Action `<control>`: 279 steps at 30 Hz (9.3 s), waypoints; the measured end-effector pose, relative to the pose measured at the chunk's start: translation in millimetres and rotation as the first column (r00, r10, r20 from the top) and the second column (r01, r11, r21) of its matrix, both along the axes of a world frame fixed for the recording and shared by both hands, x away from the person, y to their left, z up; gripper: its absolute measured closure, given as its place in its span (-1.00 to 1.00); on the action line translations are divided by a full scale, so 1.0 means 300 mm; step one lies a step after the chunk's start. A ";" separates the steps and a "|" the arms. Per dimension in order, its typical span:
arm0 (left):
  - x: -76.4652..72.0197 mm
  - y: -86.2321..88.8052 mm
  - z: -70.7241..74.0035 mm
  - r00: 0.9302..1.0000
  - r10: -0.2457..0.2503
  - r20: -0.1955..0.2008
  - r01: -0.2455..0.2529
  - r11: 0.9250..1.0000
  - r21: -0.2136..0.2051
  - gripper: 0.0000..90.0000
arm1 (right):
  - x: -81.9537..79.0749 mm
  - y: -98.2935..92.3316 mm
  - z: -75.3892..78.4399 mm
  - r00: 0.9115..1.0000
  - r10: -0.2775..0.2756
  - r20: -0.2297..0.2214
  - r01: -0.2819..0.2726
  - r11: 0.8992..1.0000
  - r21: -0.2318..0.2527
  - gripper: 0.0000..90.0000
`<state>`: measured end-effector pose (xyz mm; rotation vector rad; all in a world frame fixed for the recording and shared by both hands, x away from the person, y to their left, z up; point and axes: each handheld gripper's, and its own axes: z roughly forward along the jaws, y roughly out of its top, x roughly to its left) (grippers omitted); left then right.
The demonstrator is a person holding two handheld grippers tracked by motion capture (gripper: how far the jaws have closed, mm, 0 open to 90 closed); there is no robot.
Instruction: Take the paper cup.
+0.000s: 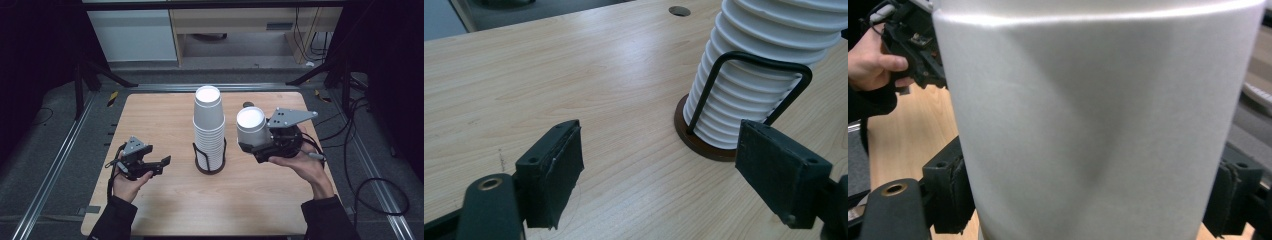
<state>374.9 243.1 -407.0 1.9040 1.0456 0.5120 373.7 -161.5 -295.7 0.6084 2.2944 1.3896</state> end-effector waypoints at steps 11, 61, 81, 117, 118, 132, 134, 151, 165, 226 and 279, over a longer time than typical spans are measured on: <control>-0.014 -0.014 0.000 0.999 -0.034 -0.002 0.034 0.999 0.006 -0.60 | -0.005 0.015 -0.078 0.998 0.057 -0.039 -0.058 0.998 -0.018 -0.66; -0.128 -0.153 0.061 0.925 -0.378 0.039 0.379 0.925 -0.021 -0.65 | 0.000 0.225 -0.324 0.915 0.337 -0.224 -0.380 0.904 -0.193 -0.66; -0.142 -0.221 0.059 0.886 -0.462 0.025 0.463 0.884 -0.060 -0.66 | 0.003 0.290 -0.347 0.904 0.365 -0.225 -0.410 0.888 -0.207 -0.66; -0.128 -0.302 0.061 0.867 -0.498 0.025 0.498 0.862 -0.098 -0.66 | -0.009 0.379 -0.365 0.877 0.415 -0.240 -0.464 0.863 -0.202 -0.66; -0.128 -0.303 0.061 0.866 -0.499 0.023 0.498 0.861 -0.097 -0.65 | -0.009 0.380 -0.364 0.878 0.415 -0.239 -0.463 0.863 -0.201 -0.66; -0.129 -0.307 0.060 0.870 -0.492 0.026 0.491 0.864 -0.106 -0.56 | -0.011 0.385 -0.360 0.878 0.413 -0.240 -0.460 0.867 -0.190 -0.66; -0.128 -0.307 0.060 0.871 -0.491 0.018 0.490 0.865 -0.105 -0.56 | -0.010 0.385 -0.361 0.878 0.413 -0.243 -0.461 0.867 -0.192 -0.66; -0.123 -0.294 0.064 0.869 -0.494 0.011 0.491 0.861 -0.131 -0.51 | -0.007 0.390 -0.363 0.874 0.410 -0.262 -0.460 0.871 -0.171 -0.73; -0.114 -0.267 0.073 0.879 -0.475 0.028 0.475 0.873 -0.113 -0.51 | 0.000 0.350 -0.323 0.893 0.373 -0.251 -0.415 0.899 -0.138 -0.89; -0.082 -0.296 0.145 0.817 -0.557 0.149 0.576 0.788 -0.216 -0.52 | -0.003 0.211 -0.334 0.904 0.338 -0.261 -0.330 0.941 0.076 -0.94; -0.094 -0.232 0.071 0.817 -0.576 0.039 0.576 0.811 -0.101 -0.74 | 0.024 0.166 -0.272 0.914 0.308 -0.263 -0.365 0.909 -0.204 -0.74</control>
